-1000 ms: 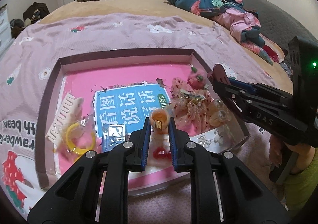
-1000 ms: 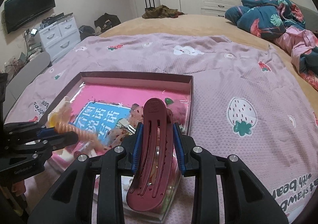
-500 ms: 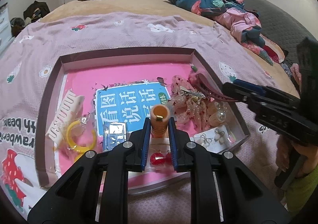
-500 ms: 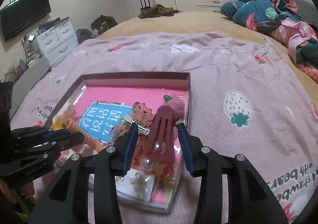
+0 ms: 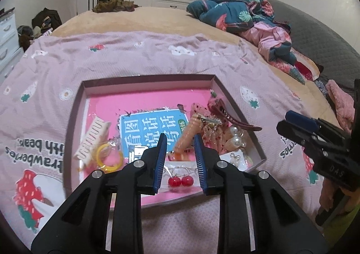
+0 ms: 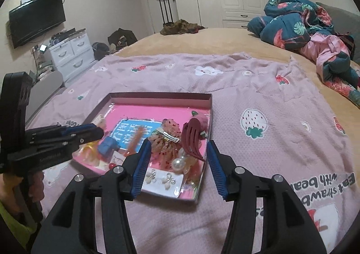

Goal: Organize jewelry
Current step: 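Lower the coiled hair tie into the tray with the left tool while the right tool places the maroon clip, then withdraw both open tools away from the tray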

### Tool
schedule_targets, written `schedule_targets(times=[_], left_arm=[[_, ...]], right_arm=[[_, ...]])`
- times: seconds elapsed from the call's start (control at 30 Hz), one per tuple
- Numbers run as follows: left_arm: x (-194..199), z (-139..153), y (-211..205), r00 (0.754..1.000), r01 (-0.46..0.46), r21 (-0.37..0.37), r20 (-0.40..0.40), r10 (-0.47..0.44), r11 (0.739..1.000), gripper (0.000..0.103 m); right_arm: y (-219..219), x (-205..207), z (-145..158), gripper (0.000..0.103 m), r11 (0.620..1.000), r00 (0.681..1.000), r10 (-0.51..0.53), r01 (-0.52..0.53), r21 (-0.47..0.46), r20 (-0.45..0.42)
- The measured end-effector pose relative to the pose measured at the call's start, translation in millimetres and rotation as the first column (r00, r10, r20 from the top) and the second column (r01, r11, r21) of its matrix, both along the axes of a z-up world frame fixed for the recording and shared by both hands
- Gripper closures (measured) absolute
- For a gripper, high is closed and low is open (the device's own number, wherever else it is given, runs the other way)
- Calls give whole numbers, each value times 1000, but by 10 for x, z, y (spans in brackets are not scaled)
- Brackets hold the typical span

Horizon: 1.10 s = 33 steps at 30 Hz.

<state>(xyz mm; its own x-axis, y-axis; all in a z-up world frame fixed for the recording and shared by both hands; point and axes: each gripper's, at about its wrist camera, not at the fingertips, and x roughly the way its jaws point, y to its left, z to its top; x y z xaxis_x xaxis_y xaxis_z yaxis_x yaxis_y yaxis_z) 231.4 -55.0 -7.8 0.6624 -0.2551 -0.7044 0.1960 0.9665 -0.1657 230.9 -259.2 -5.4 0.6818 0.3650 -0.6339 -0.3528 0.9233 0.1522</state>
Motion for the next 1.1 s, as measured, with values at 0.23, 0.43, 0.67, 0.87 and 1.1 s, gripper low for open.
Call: schedule_targets(times=[0.23,0.43,0.67,0.87,1.1], left_arm=[[-214,202,85,999,-18,7,40,18,1000,85],[-457,350,210,997,-35,6,69,35,999,76],[-749,449,351,994,-58,1,94,57,998,60],[-1070,438,481,991,-82,10,106,80,997,40],[-1342,422,635,985,-118,22,132,114,993,10]], right_arm=[[62,-234,127,48,1000,1000,16,-16,8,22],[157,-472,241,33,999,998,28,-29,16,49],[246,-747,338,20,1000,996,9,-11,18,91],[288,-928,373,12,1000,994,0,-2,14,113],[322,-1152,332,7,999,990,-37,35,18,137]])
